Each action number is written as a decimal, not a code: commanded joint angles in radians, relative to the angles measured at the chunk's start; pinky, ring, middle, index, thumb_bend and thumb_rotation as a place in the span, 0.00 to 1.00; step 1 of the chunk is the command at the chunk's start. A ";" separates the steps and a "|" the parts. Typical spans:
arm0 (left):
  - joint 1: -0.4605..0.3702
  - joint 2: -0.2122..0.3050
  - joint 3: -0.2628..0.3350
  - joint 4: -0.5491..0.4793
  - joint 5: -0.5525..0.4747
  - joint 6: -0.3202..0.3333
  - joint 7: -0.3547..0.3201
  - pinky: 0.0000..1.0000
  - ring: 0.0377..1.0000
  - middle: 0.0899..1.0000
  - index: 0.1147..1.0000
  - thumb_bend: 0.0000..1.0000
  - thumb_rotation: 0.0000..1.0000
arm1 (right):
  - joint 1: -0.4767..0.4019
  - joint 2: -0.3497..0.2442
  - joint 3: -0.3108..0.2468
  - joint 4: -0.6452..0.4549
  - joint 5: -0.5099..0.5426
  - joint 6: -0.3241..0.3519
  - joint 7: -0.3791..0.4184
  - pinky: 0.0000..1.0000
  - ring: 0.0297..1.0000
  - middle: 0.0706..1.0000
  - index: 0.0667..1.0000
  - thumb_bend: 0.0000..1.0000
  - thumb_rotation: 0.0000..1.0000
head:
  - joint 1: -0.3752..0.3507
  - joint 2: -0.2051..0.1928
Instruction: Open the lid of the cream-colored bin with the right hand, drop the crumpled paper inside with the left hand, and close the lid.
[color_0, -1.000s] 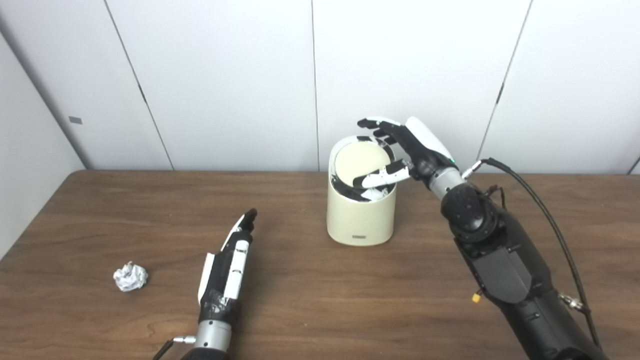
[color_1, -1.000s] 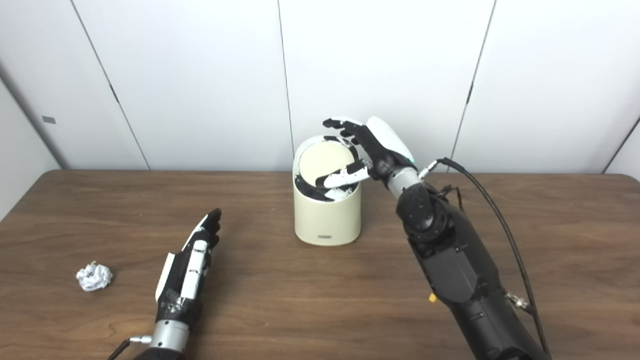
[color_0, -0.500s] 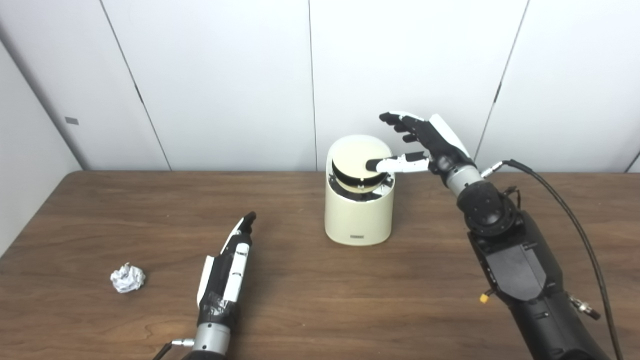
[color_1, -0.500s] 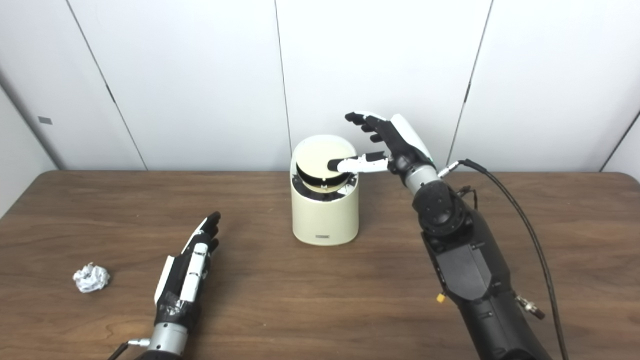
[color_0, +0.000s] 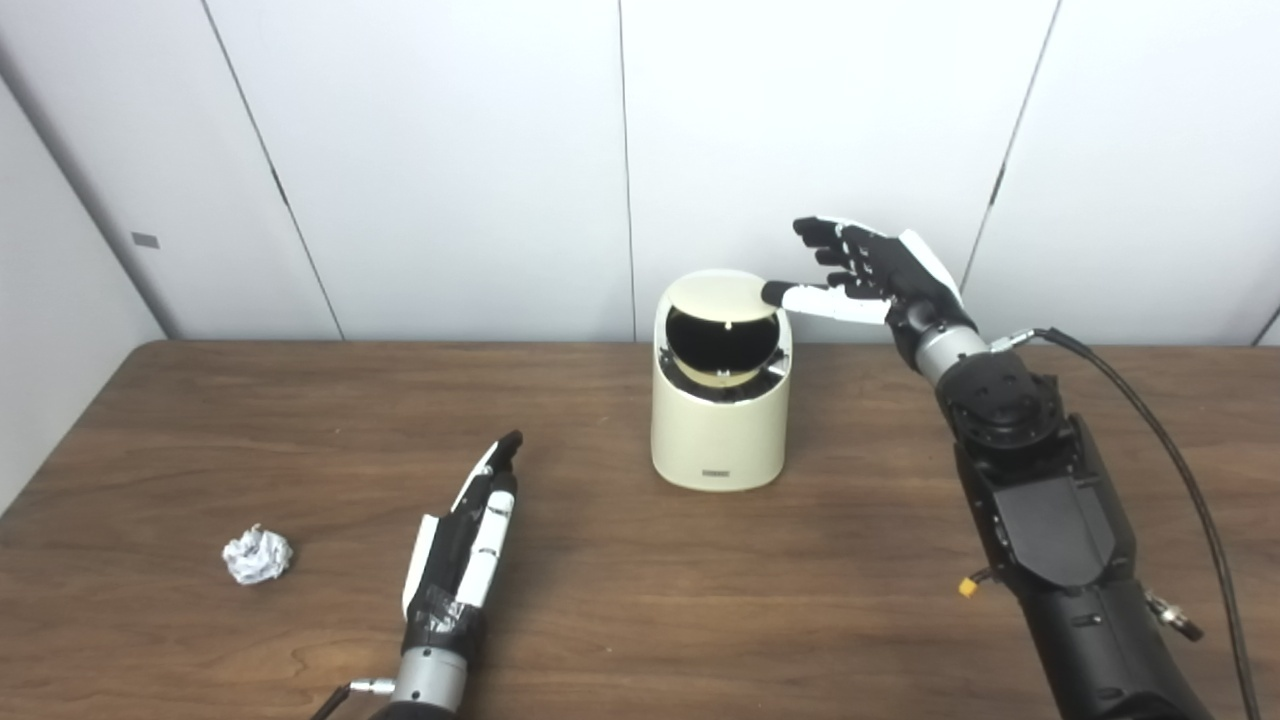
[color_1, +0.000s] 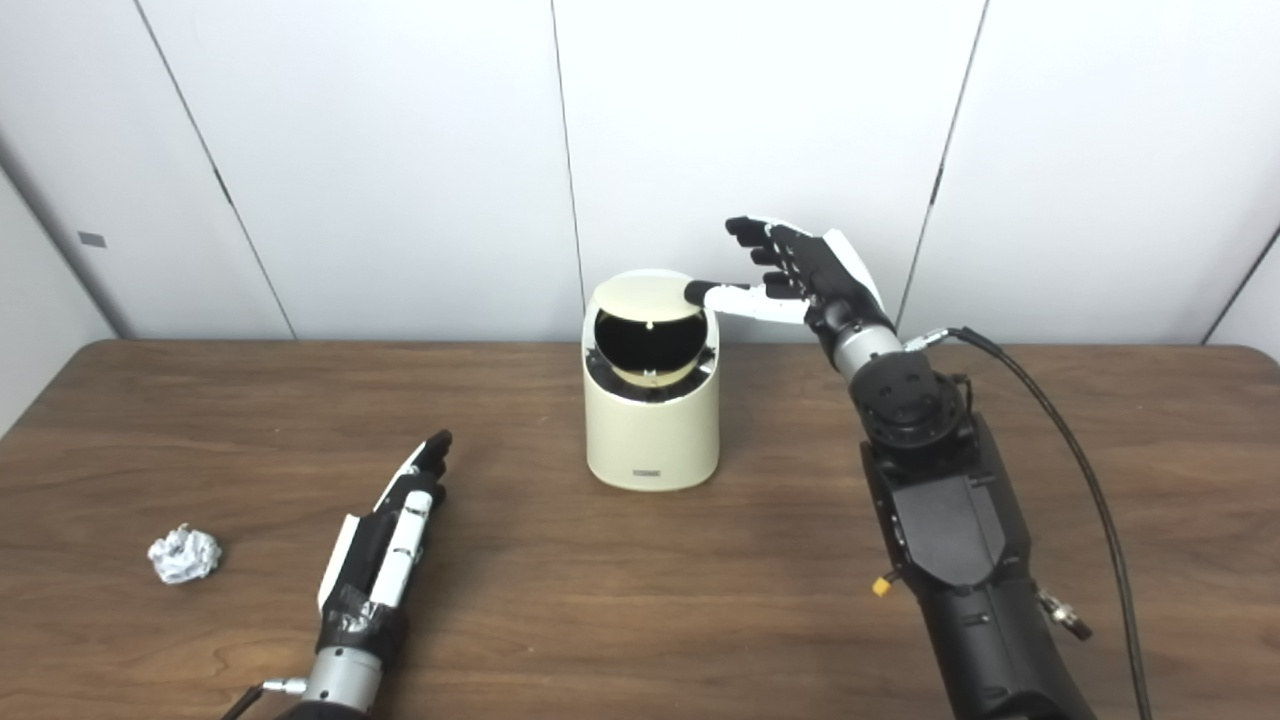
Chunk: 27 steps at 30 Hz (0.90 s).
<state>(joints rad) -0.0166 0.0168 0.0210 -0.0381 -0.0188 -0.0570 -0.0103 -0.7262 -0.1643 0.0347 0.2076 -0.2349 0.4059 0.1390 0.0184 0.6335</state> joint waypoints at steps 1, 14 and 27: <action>0.017 0.001 -0.005 0.007 0.004 -0.017 -0.002 1.00 1.00 0.98 0.93 0.35 0.83 | -0.035 -0.020 -0.016 -0.046 0.015 0.009 -0.009 0.87 0.89 0.86 0.81 0.65 0.34 | 0.000 0.001; 0.011 0.001 0.003 0.020 -0.007 -0.023 -0.004 1.00 1.00 0.98 0.93 0.35 0.84 | 0.039 -0.030 -0.115 -0.132 0.148 0.062 0.004 0.95 0.93 0.92 0.81 0.50 0.36 | -0.007 0.007; 0.013 0.008 0.006 0.011 -0.019 -0.017 -0.012 1.00 1.00 0.98 0.94 0.36 0.83 | 0.141 -0.086 -0.153 -0.186 0.260 0.062 0.022 1.00 0.93 0.92 0.86 0.46 0.48 | -0.013 0.014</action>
<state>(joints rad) -0.0167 0.0211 0.0260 -0.0373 -0.0361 -0.0588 -0.0174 -0.5563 -0.2312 -0.1083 0.0639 0.0103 0.4724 0.1590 0.0046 0.6458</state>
